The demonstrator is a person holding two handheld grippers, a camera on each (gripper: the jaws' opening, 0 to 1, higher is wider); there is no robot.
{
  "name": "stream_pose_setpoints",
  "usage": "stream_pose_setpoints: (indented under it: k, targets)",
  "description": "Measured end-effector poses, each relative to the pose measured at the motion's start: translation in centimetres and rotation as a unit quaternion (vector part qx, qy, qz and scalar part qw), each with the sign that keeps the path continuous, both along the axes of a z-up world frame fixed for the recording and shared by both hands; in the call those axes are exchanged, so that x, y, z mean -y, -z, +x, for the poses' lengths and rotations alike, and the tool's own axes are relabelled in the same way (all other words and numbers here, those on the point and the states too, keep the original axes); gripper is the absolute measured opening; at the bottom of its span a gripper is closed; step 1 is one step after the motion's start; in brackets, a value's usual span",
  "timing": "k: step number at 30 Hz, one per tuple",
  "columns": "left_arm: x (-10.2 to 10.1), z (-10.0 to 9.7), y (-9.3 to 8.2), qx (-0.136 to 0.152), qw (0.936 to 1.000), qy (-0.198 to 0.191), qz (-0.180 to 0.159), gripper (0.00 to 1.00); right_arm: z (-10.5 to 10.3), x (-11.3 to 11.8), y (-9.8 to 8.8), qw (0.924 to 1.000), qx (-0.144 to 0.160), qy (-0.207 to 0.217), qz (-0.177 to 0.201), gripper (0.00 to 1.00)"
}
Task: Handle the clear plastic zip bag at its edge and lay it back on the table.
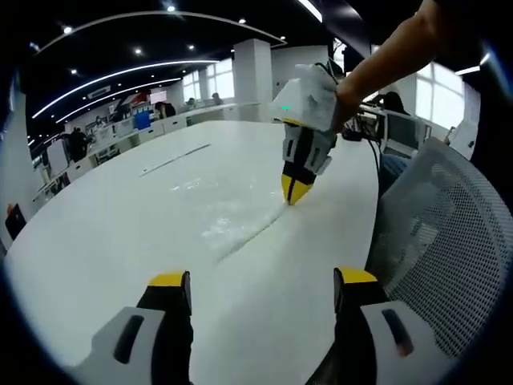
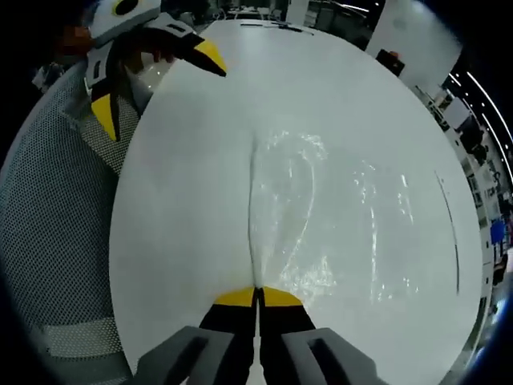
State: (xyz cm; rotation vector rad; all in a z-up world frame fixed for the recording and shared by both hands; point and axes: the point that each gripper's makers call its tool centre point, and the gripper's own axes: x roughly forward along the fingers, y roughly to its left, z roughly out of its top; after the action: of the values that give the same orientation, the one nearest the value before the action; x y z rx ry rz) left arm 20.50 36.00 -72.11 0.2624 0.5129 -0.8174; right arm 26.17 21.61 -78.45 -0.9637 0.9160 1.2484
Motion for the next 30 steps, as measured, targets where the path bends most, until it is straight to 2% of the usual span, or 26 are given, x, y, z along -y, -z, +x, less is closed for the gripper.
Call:
stream_pose_setpoints:
  k: [6, 8, 11, 14, 17, 22, 26, 30]
  targets:
    - [0.2, 0.4, -0.2, 0.008, 0.9998, 0.013, 0.009, 0.67, -0.6, -0.2, -0.4, 0.9999, -0.002, -0.005, 0.011, 0.00]
    - [0.4, 0.7, -0.3, 0.012, 0.9996, 0.022, 0.012, 0.65, -0.7, -0.2, -0.9, 0.9998, 0.006, -0.010, 0.014, 0.00]
    - [0.7, 1.2, -0.4, 0.027, 0.9981, 0.044, 0.032, 0.63, -0.9, -0.2, -1.6, 0.9997, 0.010, -0.014, 0.019, 0.00]
    - [0.5, 1.9, -0.3, 0.043, 0.9949, 0.060, 0.069, 0.62, -1.0, -0.1, -2.1, 0.9994, 0.023, -0.018, 0.018, 0.00]
    - [1.0, 2.1, -0.3, 0.047, 0.9932, 0.077, 0.074, 0.58, -1.4, -0.1, -2.5, 0.9992, 0.027, -0.023, 0.019, 0.00]
    - [1.4, 2.5, -0.2, 0.062, 0.9879, 0.102, 0.099, 0.51, -1.6, -0.1, -2.7, 0.9988, 0.033, -0.029, 0.020, 0.00]
    - [1.9, 3.0, -0.7, 0.102, 0.9772, 0.127, 0.136, 0.45, -1.9, -0.1, -3.2, 0.9985, 0.037, -0.032, 0.025, 0.00]
    - [2.4, 3.6, -0.7, 0.111, 0.9723, 0.139, 0.152, 0.45, -2.3, 0.0, -3.8, 0.9983, 0.037, -0.035, 0.029, 0.00]
